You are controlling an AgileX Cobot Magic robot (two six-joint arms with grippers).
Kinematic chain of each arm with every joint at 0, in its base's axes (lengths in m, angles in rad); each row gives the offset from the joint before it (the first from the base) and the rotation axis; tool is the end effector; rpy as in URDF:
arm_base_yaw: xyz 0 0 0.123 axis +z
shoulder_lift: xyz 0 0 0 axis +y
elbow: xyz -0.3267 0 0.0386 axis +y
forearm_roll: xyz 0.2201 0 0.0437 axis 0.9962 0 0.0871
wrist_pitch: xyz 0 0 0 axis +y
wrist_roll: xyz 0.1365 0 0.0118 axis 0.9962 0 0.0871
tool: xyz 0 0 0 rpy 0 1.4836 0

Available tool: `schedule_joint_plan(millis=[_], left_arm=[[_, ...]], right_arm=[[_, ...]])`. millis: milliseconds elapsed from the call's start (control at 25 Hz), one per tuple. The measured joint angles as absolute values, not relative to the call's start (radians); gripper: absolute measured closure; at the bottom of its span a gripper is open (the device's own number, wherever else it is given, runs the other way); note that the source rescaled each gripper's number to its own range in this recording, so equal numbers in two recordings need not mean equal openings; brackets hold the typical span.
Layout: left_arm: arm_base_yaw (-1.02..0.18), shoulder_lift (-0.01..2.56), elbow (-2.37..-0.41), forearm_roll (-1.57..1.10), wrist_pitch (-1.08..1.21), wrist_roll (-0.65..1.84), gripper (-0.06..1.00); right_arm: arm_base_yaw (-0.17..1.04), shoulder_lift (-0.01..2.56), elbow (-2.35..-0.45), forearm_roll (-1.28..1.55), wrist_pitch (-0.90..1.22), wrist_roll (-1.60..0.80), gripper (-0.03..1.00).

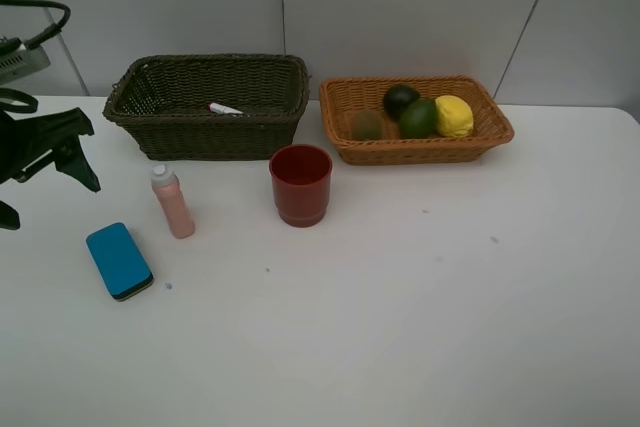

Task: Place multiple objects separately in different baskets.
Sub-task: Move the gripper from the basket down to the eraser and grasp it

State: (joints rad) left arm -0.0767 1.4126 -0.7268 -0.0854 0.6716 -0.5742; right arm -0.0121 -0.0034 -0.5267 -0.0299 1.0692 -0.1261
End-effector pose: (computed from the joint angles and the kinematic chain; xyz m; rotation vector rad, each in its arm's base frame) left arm 0.2241 -0.0245 0.2155 -0.7877 2.7583 -0.2248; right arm -0.0359 -0.0032 0.2496 -0.1133 2.0213 -0.1231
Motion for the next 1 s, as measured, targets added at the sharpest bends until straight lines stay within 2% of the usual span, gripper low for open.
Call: schedule_joint_plan(millis=[600,1000], left_arm=[[-0.166,1.733,-0.683,-0.207,0.435,-0.586,-0.06],[-0.166,1.764,-0.683,-0.214,0.382,-0.636,-0.06]], right_arm=[[-0.012,-0.003,-0.527,-0.030,1.069,-0.126,-0.03],[-0.012,-0.003,-0.527,-0.030,1.069,-0.126,-0.03]])
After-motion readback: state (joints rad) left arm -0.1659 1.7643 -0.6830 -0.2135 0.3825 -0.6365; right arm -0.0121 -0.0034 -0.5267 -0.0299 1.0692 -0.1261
